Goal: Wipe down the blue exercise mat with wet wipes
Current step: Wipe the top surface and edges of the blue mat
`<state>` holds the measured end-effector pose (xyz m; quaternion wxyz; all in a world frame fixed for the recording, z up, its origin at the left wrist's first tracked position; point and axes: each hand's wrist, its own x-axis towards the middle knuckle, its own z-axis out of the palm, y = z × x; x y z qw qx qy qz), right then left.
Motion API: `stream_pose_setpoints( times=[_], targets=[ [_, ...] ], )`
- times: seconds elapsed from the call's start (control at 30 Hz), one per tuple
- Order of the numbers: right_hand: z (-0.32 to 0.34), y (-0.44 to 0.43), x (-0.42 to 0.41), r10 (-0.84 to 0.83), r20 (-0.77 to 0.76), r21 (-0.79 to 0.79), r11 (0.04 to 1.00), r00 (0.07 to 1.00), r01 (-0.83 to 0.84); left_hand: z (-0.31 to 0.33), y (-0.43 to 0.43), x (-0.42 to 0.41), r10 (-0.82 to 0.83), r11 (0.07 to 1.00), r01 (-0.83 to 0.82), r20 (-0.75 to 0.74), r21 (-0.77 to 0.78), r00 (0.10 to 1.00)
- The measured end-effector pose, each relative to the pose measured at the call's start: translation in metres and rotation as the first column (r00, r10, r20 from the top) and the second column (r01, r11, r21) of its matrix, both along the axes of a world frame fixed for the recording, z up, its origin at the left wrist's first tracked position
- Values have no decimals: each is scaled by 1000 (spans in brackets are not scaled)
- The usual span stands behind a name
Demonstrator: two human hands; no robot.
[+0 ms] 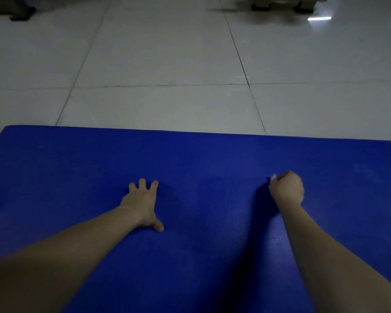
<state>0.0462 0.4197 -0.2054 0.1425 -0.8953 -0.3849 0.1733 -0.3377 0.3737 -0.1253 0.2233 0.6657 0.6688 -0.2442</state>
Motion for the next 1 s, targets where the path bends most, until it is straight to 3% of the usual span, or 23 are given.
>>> stream_pose_setpoints(
  times=[0.1,0.17,0.37,0.53,0.63,0.73,1.0],
  targets=[
    [-2,7,-6,-76,-19,14,997,997,76,-11,-2,6,-4,1000,5,-60,28,998],
    [1,15,-33,-37,-35,50,998,999,39,-12,2,5,-24,999,27,-86,43,996],
    [8,28,-133,278,21,42,960,960,-278,-19,4,4,-46,997,54,-132,54,990],
    [11,23,-192,527,-6,46,849,850,-527,-17,4,5,-50,997,57,-122,57,991],
    [16,23,-194,593,-2,46,804,805,-592,-14,2,6,-44,997,51,-118,58,992],
    [18,28,-159,530,45,31,847,847,-531,-12,3,7,-32,998,37,-117,45,993],
    [13,33,-8,81,136,35,996,987,-86,-15,4,6,-26,998,32,-108,51,994]
  ],
)
